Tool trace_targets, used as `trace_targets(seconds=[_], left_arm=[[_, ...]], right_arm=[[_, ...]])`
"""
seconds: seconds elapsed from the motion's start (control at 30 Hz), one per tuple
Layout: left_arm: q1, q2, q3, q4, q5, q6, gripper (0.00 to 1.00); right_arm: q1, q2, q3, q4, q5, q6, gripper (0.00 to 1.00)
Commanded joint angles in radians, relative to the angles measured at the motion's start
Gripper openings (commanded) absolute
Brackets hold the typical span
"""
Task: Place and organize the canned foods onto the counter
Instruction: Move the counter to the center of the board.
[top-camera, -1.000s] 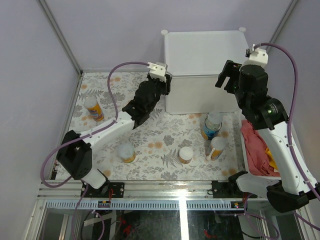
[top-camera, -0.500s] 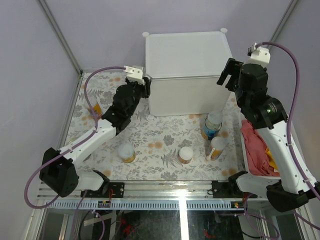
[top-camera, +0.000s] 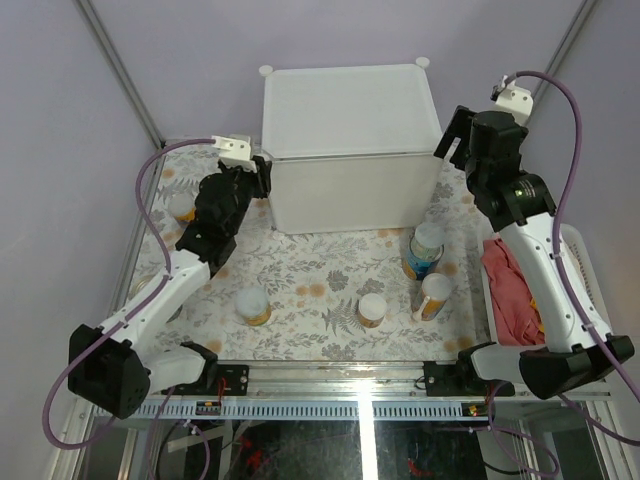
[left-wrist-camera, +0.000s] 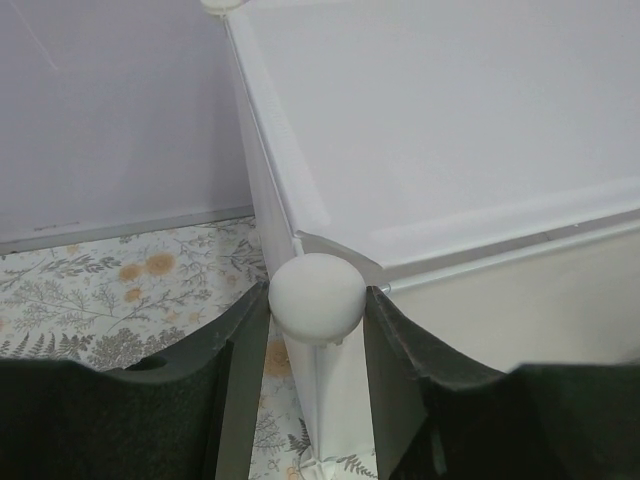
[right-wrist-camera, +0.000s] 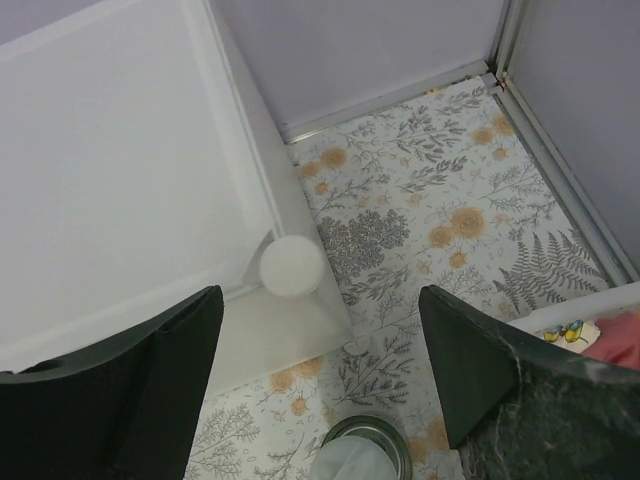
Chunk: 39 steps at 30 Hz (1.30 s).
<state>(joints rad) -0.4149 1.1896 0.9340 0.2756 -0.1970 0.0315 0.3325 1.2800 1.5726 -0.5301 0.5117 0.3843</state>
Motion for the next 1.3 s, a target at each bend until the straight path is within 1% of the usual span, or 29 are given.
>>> trace_targets(seconds=[0.0, 0.27, 0.43, 0.63, 0.7, 0.87, 0.93, 1.03, 1.07, 1.17, 1.27], left_arm=[[0.059, -0.042, -0.02, 0.063, -0.038, -0.015, 0.0], [0.09, -0.034, -0.03, 0.075, -0.038, -0.031, 0.0], [0.104, -0.012, -0.022, 0.076, -0.035, -0.042, 0.0], [0.115, 0.01, -0.009, 0.078, -0.034, -0.05, 0.0], [0.117, 0.016, -0.006, 0.078, -0.036, -0.054, 0.0], [0.122, 0.031, -0.001, 0.077, -0.036, -0.06, 0.0], [0.123, 0.038, 0.0, 0.078, -0.036, -0.061, 0.0], [0.126, 0.045, 0.003, 0.079, -0.036, -0.063, 0.0], [0.127, 0.047, 0.003, 0.08, -0.036, -0.063, 0.0], [0.128, 0.052, 0.002, 0.08, -0.035, -0.066, 0.0], [0.129, 0.054, 0.001, 0.082, -0.034, -0.067, 0.0]], right_arm=[[-0.066, 0.033, 0.05, 0.057, -0.1, 0.047, 0.86], [-0.126, 0.119, 0.073, 0.065, -0.295, 0.106, 0.87], [-0.144, 0.15, 0.073, 0.076, -0.373, 0.143, 0.87], [-0.171, 0.151, 0.011, 0.138, -0.471, 0.207, 0.86], [-0.182, 0.152, -0.005, 0.158, -0.5, 0.225, 0.84], [-0.204, 0.164, -0.04, 0.196, -0.565, 0.265, 0.75], [-0.209, 0.163, -0.059, 0.214, -0.581, 0.275, 0.69], [-0.217, 0.157, -0.086, 0.245, -0.6, 0.294, 0.57], [-0.219, 0.156, -0.093, 0.253, -0.605, 0.297, 0.54], [-0.225, 0.161, -0.105, 0.273, -0.631, 0.314, 0.5], [-0.227, 0.166, -0.117, 0.295, -0.656, 0.33, 0.42]])
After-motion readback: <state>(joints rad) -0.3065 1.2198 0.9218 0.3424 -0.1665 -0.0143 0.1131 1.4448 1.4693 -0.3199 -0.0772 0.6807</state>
